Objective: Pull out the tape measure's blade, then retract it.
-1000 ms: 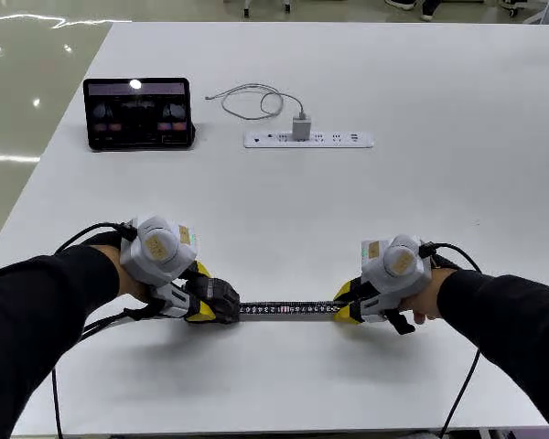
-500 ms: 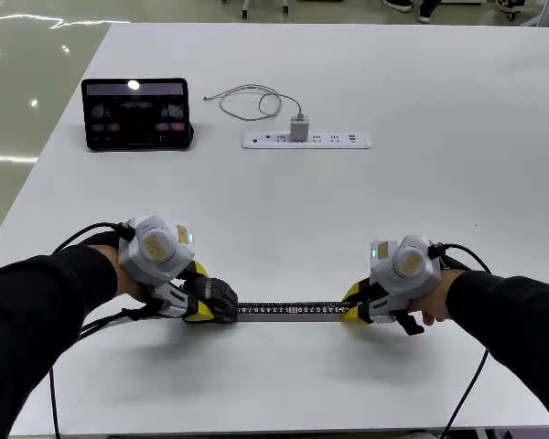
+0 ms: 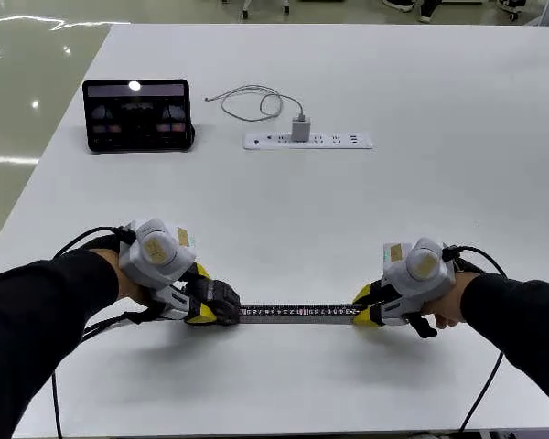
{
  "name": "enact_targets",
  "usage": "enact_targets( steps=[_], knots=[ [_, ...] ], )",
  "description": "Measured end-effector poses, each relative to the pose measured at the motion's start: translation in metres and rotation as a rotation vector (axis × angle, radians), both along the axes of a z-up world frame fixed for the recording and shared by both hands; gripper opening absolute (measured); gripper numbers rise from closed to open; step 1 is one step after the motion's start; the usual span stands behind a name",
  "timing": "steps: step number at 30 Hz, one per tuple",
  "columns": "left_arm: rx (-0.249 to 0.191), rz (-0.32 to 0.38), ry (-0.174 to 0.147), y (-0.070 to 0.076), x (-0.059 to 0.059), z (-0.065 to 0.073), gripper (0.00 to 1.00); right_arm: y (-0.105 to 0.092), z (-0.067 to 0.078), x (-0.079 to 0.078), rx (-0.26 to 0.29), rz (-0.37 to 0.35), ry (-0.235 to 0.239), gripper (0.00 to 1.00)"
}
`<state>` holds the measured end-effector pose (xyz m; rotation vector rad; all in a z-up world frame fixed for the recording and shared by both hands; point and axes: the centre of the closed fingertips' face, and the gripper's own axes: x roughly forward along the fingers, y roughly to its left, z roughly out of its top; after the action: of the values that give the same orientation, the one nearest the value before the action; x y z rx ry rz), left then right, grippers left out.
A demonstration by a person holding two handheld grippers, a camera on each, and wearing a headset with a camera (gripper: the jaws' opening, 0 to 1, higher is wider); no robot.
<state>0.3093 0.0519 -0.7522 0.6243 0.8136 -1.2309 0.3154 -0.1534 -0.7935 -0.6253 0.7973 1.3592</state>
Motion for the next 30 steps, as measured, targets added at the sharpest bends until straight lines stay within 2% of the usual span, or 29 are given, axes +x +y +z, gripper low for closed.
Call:
enact_targets(
  steps=[30],
  knots=[
    [-0.004,0.011,0.005,0.0,0.001,0.0,0.31,-0.026,0.0,0.002,-0.029,-0.009,-0.008,0.11]
  ],
)
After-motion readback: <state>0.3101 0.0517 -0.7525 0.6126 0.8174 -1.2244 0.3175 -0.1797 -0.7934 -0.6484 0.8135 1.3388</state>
